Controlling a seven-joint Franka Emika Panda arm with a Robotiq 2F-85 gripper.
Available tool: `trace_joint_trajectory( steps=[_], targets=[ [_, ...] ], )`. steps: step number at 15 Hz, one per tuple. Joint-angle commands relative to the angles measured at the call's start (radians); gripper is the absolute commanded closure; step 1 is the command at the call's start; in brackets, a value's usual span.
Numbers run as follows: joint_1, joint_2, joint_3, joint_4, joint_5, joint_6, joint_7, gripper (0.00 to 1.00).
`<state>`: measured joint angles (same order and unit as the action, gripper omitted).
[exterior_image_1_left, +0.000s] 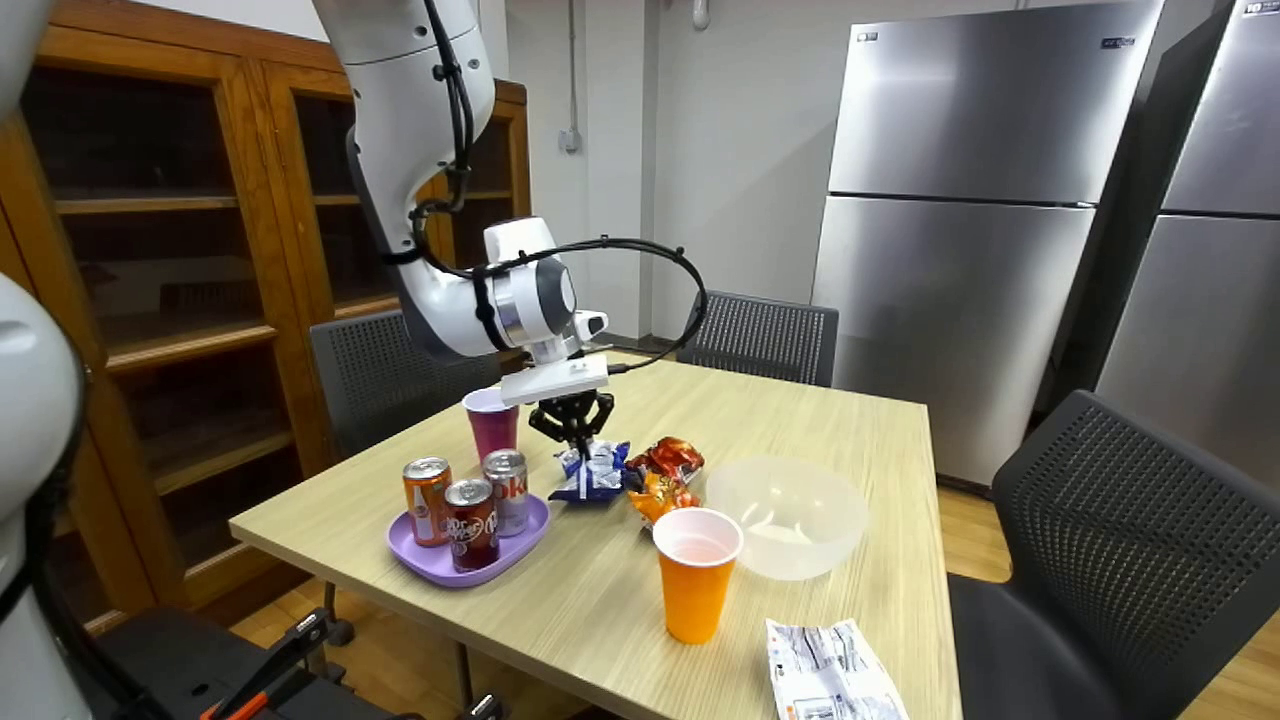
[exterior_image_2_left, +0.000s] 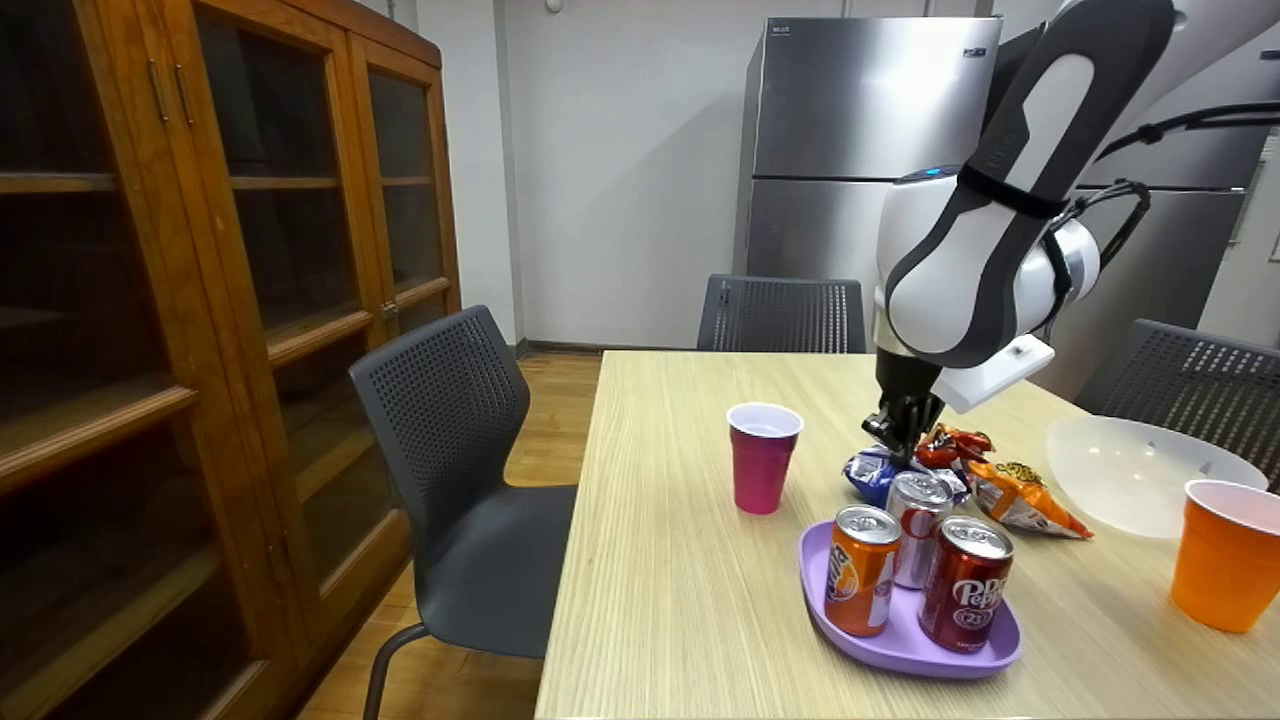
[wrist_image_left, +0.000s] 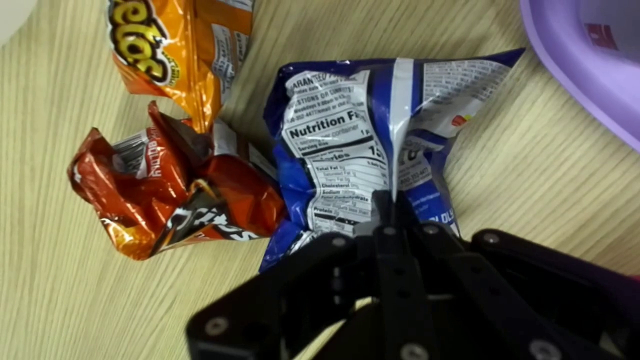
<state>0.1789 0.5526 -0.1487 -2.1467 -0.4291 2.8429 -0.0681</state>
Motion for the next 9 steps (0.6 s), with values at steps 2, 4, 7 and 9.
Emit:
trace_joint_trajectory(
  steps=[2,4,7,9],
  targets=[
    [0.028,-0.058,-0.024,-0.037,-0.029,-0.011,0.015,1.0],
    [0.025,-0.081,-0.02,-0.047,-0.022,-0.011,0.014,1.0],
    [0.022,-0.128,-0.019,-0.068,-0.024,-0.007,0.018,1.0],
    [0.019,-0.164,-0.019,-0.083,-0.027,-0.005,0.021,1.0]
  ],
)
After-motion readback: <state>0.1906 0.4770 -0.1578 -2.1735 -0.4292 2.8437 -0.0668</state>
